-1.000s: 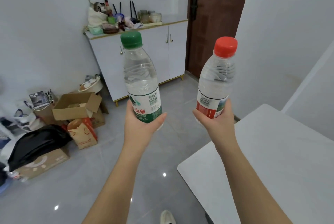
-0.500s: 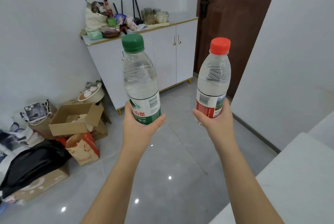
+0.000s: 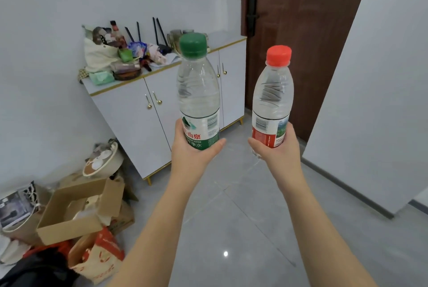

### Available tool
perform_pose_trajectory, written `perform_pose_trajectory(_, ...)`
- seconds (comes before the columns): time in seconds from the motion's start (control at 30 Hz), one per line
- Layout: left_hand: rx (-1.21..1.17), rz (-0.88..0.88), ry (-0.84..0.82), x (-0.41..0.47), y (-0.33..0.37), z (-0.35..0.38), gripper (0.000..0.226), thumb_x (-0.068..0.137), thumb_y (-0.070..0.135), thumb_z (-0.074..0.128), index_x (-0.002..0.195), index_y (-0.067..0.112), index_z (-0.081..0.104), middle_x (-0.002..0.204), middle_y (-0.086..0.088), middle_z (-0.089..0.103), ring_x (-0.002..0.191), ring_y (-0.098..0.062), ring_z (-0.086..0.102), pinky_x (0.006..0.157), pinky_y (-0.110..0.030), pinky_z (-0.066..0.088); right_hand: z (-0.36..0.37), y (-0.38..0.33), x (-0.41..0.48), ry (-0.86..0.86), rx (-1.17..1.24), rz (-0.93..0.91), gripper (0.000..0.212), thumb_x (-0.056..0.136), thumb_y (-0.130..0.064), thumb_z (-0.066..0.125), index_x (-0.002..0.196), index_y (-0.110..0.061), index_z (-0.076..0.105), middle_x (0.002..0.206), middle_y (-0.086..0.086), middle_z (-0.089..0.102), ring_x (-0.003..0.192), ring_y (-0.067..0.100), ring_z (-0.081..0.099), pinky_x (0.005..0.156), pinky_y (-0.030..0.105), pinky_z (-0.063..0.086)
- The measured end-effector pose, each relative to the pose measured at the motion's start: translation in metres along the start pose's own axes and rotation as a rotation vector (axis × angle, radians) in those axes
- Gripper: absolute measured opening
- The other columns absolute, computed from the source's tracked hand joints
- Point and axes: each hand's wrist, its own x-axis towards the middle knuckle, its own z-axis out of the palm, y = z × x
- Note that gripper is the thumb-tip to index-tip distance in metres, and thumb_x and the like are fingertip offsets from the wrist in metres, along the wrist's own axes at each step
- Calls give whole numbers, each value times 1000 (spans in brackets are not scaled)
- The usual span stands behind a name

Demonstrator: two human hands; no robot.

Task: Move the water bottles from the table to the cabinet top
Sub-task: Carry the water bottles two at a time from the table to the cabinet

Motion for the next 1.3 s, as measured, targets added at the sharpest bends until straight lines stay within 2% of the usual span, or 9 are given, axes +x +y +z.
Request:
perform_pose_trajectory(0.2,-51,10,0,86,-22,10,65,66,9,86,104,41,46,103,26,63,95,9,61,78,-10,47,32,7,69,16,0,-18,55,73,-8,82,113,-27,49,99,-14,63,84,-9,63,76,27,58)
perform_pose_trajectory(0.4,-81,-6,14,165,-53,54,61,66,10,86,103,39,47,104,18,65,96,-2,64,88,-39,55,42,27,155,30,16,-21,52,75,-1,79,104,-28,47,90,-14,59,70,-14,61,62,16,54)
perform_pose_trajectory(0.5,-100,-16,38,211,-70,92,61,66,10,86,103,39,48,105,16,65,97,-4,64,89,-42,55,39,41,214,19,15,-19,50,75,1,78,96,-32,46,89,-15,57,68,-17,59,58,8,50)
perform_pose_trajectory(0.57,-117,-30,52,244,-77,118,60,67,11,86,104,39,49,105,15,65,97,-3,64,86,-37,56,34,47,257,1,2,-15,49,76,-1,78,94,-33,46,90,-16,57,71,-19,58,57,7,50)
perform_pose_trajectory(0.73,-146,-33,105,324,-78,181,59,69,8,84,100,40,46,104,19,62,90,10,61,74,-11,51,21,54,363,-38,-47,-30,49,76,-5,79,97,-35,46,93,-19,57,78,-21,58,57,5,48)
perform_pose_trajectory(1.0,-147,-52,153,412,-105,244,60,69,10,84,106,39,47,105,18,63,92,5,63,77,-22,55,18,82,481,-66,-59,-45,52,76,-4,80,112,-25,48,96,-15,60,79,-17,60,59,6,48)
perform_pose_trajectory(1.13,-146,-80,156,460,-124,268,65,69,11,84,116,33,46,109,16,62,98,1,62,77,-19,53,28,99,537,-62,-62,-36,54,75,-6,80,111,-29,48,96,-16,60,83,-16,61,61,7,50)
perform_pose_trajectory(1.2,-153,-83,156,490,-137,280,65,69,10,84,119,29,46,111,11,63,100,-4,62,79,-24,55,36,109,567,-56,-58,-37,55,75,-6,80,111,-31,47,97,-17,60,84,-17,60,62,7,50)
perform_pose_trajectory(1.3,-177,-65,150,537,-155,296,61,69,8,84,113,31,48,109,11,64,98,-3,63,79,-21,53,50,120,613,-51,-69,-42,58,75,-6,81,115,-29,45,98,-19,59,85,-19,59,63,5,48)
